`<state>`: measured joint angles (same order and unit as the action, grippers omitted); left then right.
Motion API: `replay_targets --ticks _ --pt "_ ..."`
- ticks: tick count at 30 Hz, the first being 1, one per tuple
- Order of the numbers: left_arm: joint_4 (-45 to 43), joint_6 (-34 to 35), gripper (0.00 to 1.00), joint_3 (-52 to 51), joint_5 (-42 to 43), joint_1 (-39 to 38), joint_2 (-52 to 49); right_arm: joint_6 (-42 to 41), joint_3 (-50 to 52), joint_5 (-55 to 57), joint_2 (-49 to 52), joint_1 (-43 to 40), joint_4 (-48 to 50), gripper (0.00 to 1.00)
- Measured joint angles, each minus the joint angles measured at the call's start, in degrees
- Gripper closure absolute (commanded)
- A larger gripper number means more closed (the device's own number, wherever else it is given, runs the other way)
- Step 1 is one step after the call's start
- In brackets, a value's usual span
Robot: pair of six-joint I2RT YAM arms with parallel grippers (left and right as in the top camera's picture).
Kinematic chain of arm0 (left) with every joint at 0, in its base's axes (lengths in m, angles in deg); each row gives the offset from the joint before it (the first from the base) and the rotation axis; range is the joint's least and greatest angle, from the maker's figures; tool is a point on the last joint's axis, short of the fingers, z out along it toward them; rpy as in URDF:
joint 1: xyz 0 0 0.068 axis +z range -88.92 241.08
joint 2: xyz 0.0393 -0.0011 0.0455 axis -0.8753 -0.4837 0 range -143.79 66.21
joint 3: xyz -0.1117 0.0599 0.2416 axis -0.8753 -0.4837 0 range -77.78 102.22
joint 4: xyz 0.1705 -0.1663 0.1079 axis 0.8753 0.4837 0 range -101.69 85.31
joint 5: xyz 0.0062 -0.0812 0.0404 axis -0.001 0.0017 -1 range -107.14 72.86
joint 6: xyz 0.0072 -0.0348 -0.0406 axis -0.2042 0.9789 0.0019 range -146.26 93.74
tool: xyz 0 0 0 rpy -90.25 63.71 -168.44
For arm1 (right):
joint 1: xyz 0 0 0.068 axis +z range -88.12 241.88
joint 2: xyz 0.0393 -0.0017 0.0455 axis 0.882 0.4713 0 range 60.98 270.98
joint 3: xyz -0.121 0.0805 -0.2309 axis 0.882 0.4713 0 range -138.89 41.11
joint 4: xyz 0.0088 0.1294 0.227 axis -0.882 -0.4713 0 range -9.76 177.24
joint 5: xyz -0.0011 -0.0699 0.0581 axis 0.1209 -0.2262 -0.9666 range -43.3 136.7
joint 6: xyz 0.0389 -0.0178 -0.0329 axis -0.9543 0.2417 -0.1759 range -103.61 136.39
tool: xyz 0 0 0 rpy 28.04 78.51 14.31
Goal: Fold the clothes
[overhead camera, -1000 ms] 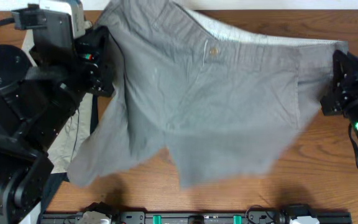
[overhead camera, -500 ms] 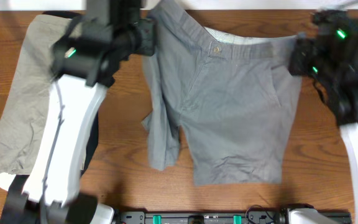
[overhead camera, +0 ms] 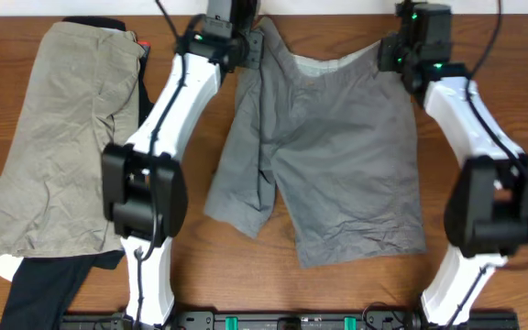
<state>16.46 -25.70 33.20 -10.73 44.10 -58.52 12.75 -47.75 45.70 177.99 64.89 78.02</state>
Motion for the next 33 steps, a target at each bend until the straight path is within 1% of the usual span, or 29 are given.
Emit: replay_targets --ticks 1,2,3,4,5,6,8,9,10,12,14,15,17,20,23,26,29,33 --pt "-1.16 -0.17 0.94 -0.02 -0.39 0.02 -0.92 -0.02 0.00 0.00 2.08 -0.07 2.84 0.96" --pt "-2.51 -0.37 0.88 -0.02 -0.63 0.07 -1.88 -0.24 0.02 0.00 4.35 -0.28 5.97 0.92" --pt "-3.45 -0.68 0.71 -0.04 -0.85 0.17 -2.58 -0.42 0.04 0.02 5.75 -0.39 7.74 0.89" --pt "-4.22 -1.01 0.40 -0.04 -1.05 0.33 -3.10 -0.66 0.11 0.02 7.13 -0.52 9.86 0.88" --pt "-4.70 -0.70 0.14 -0.07 -1.07 0.52 -3.39 -0.85 0.11 0.11 8.26 -0.63 11.82 0.83" --pt "-4.85 -0.63 0.02 -0.07 -1.25 0.87 -3.45 -1.25 0.13 0.24 9.11 -0.74 13.49 0.74" --pt "-4.59 -0.59 0.02 -0.04 -1.29 1.75 -3.41 -1.64 0.17 0.37 9.62 -0.98 14.95 0.57" --pt "-3.93 -0.55 0.02 -0.04 -1.29 2.27 -3.32 -1.99 0.17 0.46 9.60 -1.07 15.34 0.42" --pt "-2.27 -0.33 0.02 0.17 -1.29 3.04 -3.28 -2.03 0.15 0.46 9.38 -1.18 15.39 0.33" --pt "2.23 0.28 0.02 0.46 -1.33 4.66 -3.19 -2.01 0.15 -0.09 8.52 -1.51 13.60 0.23" --pt "9.35 1.16 0.02 1.55 -1.49 6.67 -2.89 -2.27 0.15 -1.25 6.73 -1.92 9.60 0.16" --pt "14.10 1.64 0.02 2.10 -1.53 8.02 -2.38 -2.14 0.17 -2.27 5.03 -2.29 6.32 0.11" --pt "20.76 2.49 0.02 2.56 -1.38 10.05 -0.68 -2.43 0.26 -3.89 1.40 -2.84 -0.39 0.01" --pt "31.95 3.10 0.02 3.15 -0.72 12.98 4.24 -2.08 0.26 -5.97 -6.67 -3.65 -11.37 0.01" --pt "43.32 3.58 0.02 4.09 -0.35 13.75 9.51 -1.68 0.09 -7.23 -14.64 -4.24 -20.48 0.01" --pt "50.93 3.67 0.01 4.83 -0.09 13.11 12.76 0.22 -0.35 -9.44 -20.92 -4.37 -27.93 0.01" --pt "54.14 3.06 0.02 2.89 0.35 12.24 13.29 2.21 -0.46 -12.55 -23.56 -4.37 -33.70 0.01" --pt "54.05 0.96 0.07 -4.72 1.46 11.15 12.31 3.67 -0.42 -14.78 -23.06 -4.37 -39.82 0.01"
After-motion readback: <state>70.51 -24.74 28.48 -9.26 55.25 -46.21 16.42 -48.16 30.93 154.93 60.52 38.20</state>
